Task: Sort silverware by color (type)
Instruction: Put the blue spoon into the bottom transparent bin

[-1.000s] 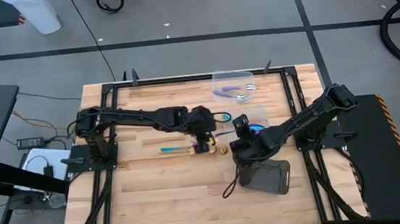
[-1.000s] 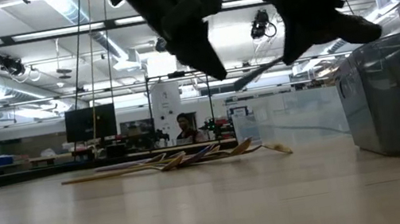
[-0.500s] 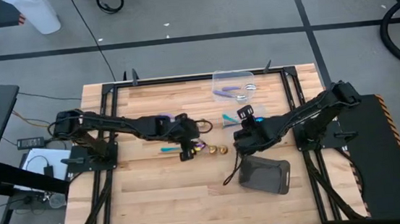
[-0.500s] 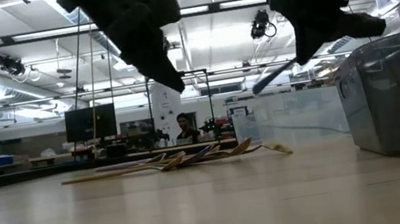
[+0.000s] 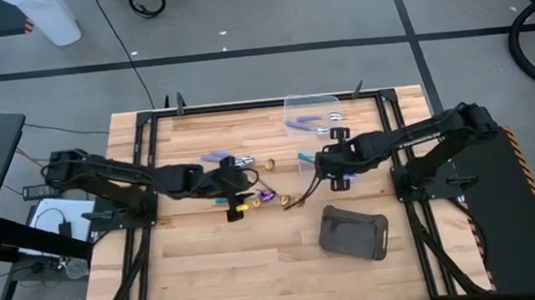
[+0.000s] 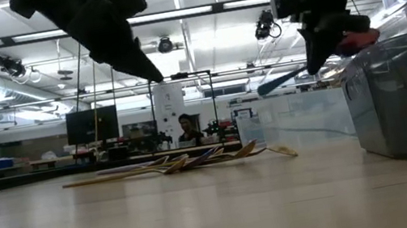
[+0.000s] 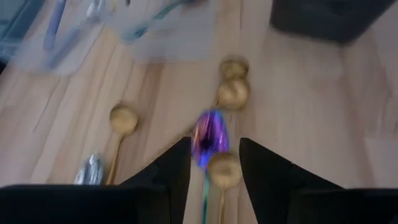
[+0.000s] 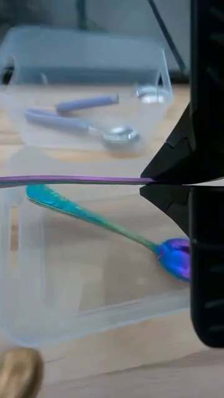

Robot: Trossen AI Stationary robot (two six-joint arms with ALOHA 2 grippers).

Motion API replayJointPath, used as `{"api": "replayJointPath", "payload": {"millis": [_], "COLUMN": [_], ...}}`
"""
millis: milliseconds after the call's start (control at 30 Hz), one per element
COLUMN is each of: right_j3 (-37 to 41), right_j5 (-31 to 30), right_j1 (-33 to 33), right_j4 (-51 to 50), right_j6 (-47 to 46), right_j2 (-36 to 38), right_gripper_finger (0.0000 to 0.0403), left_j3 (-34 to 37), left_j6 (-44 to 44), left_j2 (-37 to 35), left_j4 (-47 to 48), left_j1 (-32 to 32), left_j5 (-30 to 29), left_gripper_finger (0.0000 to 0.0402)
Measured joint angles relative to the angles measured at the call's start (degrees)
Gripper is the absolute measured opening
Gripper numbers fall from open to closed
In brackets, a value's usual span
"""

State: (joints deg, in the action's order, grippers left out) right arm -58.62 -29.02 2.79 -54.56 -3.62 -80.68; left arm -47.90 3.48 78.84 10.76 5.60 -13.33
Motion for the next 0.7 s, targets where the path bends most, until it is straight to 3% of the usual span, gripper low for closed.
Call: {"api": "replayJointPath", "payload": {"millis": [333,700], "right_j3": [4.96,10.67], "right_j5": [8.8,11.76], "right_j1": [-8.32,-11.06], "right_j4": [7.5,12.67], "right_j6": [-7.59,-9.02], "right_j2": [0.97,0.07], "right_gripper_finger": [0.0014,0.0037], "left_j3": [3.67,3.69], "left_j6": [2.78,4.22], "left_j2": [-3.54,-3.51], "left_j4": [0.77,1.98], "left_j1": [1.11,1.54], "left_j5": [-1.07,-1.01], "left_gripper_finger": [0.0144,0.0144]}}
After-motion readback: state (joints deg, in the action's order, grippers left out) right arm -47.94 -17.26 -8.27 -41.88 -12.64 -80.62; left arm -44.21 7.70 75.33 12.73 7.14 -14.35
